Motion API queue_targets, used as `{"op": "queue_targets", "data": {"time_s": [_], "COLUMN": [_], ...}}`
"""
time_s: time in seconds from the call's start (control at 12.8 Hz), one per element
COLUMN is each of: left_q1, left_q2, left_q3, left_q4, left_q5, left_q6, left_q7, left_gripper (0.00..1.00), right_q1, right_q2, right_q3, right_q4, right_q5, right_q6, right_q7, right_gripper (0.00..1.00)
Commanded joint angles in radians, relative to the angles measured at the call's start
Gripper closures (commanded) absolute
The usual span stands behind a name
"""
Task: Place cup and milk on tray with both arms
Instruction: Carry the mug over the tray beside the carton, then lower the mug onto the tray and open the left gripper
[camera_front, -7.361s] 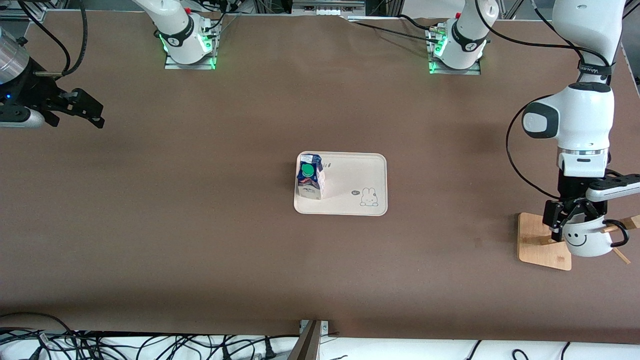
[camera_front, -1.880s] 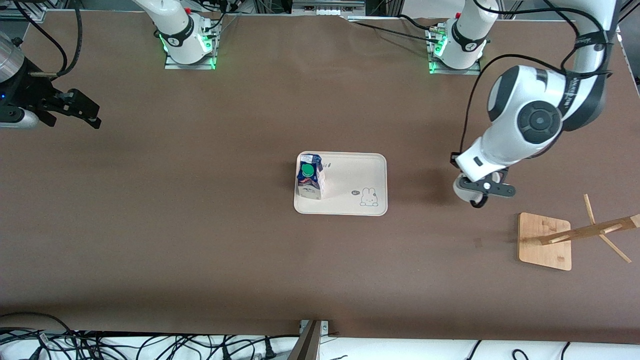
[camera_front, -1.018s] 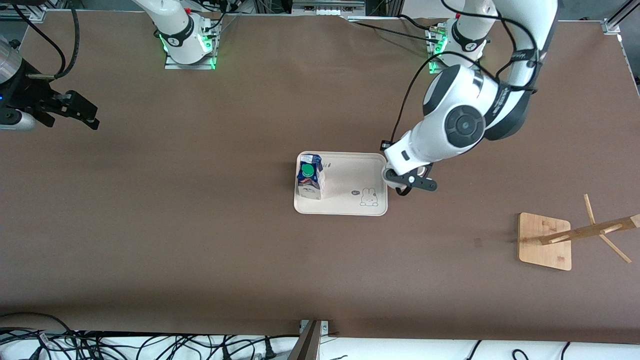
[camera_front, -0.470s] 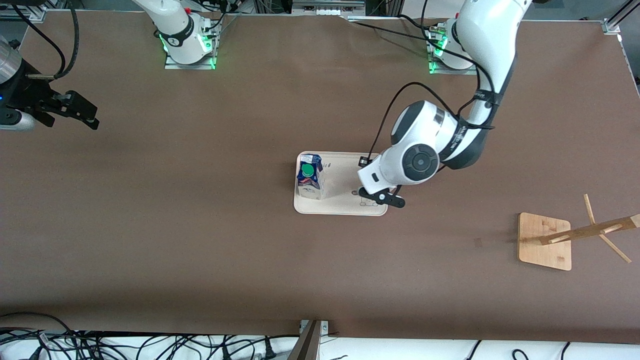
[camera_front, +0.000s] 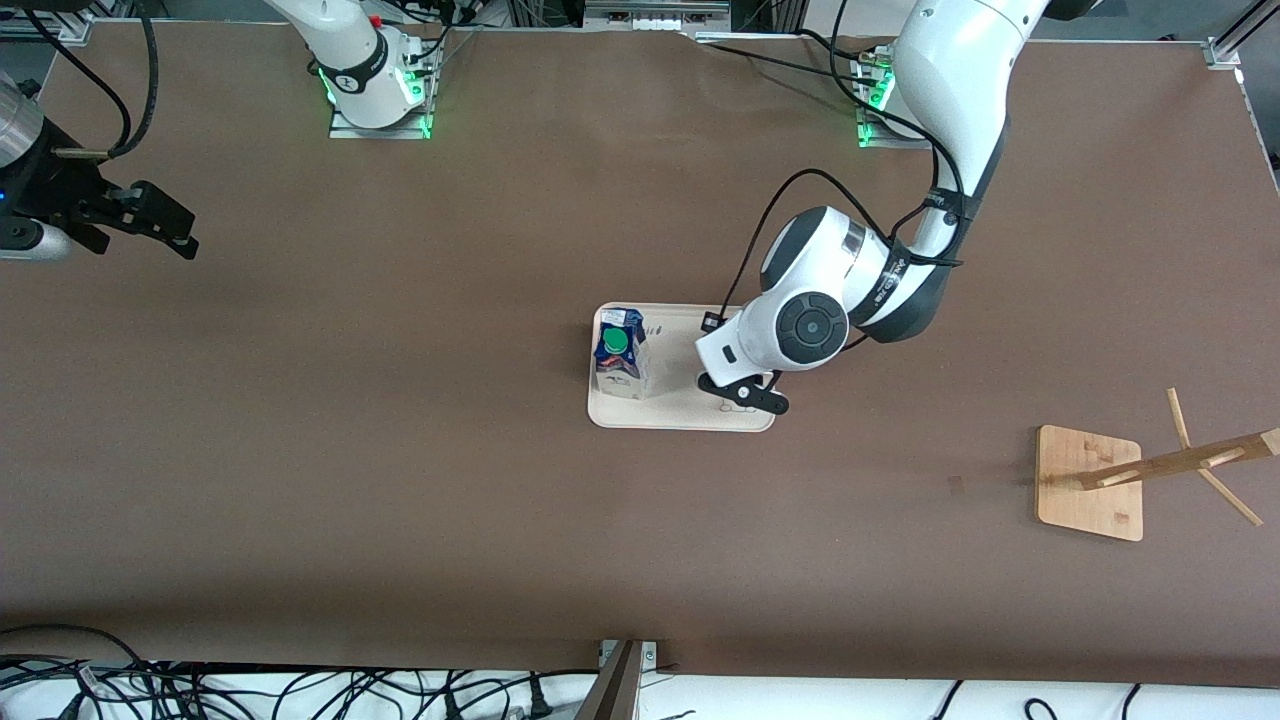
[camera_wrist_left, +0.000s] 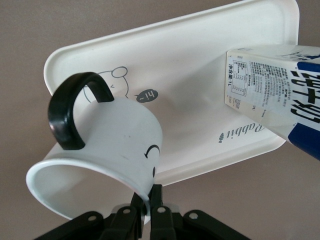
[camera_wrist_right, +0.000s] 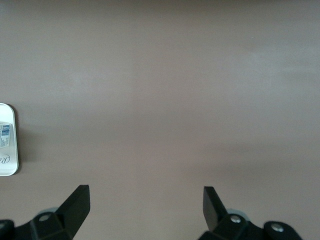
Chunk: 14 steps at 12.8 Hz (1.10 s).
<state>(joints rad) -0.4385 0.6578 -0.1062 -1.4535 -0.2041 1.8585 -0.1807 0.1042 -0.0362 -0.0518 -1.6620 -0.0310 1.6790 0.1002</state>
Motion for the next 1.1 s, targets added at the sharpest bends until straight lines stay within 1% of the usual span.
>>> {"op": "queue_targets", "data": {"time_s": [0.0, 0.39, 1.02], "left_q1": [-0.006, -0.006, -0.025], "left_q2": [0.031, 0.043, 0.08], "left_q3": [0.01, 0.011, 0.011], "left_q4": [0.032, 0.032, 0.03], "left_q5": [-0.011, -0.011, -0.012], "left_q6": [-0.022, -0.021, 0.037], "left_q7": [0.01, 0.01, 0.003], "left_gripper": [1.0, 1.0, 1.0], "right_q1": [-0.009, -0.005, -0.003], "right_q2": [0.002, 0.002, -0.002], "right_q3": [0.004, 0.007, 0.01], "right_q4": [0.016, 0.016, 0.012], "right_q5": [0.016, 0.016, 0.016], "right_q6": [-0.01, -0.01, -0.021], "right_q7": [0.004, 0.004, 0.003], "right_gripper": [0.0, 0.0, 0.0]}}
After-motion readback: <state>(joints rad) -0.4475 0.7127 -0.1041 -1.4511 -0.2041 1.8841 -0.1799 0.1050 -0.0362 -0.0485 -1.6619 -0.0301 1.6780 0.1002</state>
